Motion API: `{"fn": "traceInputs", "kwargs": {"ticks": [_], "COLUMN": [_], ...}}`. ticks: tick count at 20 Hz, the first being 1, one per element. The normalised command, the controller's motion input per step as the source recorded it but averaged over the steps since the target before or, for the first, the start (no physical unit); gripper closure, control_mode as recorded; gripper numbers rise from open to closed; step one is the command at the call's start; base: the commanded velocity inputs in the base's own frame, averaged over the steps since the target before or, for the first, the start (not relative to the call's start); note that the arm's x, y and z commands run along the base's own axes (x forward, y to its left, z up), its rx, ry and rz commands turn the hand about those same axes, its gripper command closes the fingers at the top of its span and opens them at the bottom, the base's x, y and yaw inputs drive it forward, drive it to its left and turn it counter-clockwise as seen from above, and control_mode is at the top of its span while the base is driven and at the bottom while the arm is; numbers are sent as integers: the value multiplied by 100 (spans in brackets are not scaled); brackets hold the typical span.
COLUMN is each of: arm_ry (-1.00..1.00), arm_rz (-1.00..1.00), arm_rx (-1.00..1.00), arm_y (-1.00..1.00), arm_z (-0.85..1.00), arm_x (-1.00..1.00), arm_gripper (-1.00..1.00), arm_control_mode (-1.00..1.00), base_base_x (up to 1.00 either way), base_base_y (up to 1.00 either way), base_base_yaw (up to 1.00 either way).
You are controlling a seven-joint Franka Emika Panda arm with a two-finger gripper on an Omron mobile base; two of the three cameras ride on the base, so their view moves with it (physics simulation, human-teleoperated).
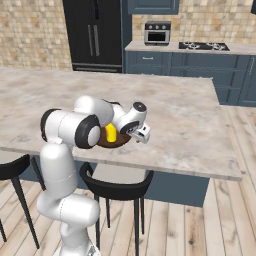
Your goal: Place the cup inside the bowl on the dining table and move the bowl to any counter.
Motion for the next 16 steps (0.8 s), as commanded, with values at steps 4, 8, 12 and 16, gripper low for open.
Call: {"fn": "traceInputs", "kwargs": {"ticks": [4, 8, 12, 16], "arm_ry": [0, 0, 0, 0], "arm_rz": [0, 0, 0, 0], "arm_rx": [0, 0, 0, 0], "arm_y": [3, 2, 5, 5], "arm_z": [0, -3, -4, -1], "arm_x": [0, 3, 4, 0], "arm_gripper": [-100, -100, -100, -100], "arm_control_mode": [-100, -100, -100, -100], "base_base_x": [0, 0, 0, 0], "base_base_y": [0, 0, 0, 0], "base_base_yaw": [0, 0, 0, 0]}}
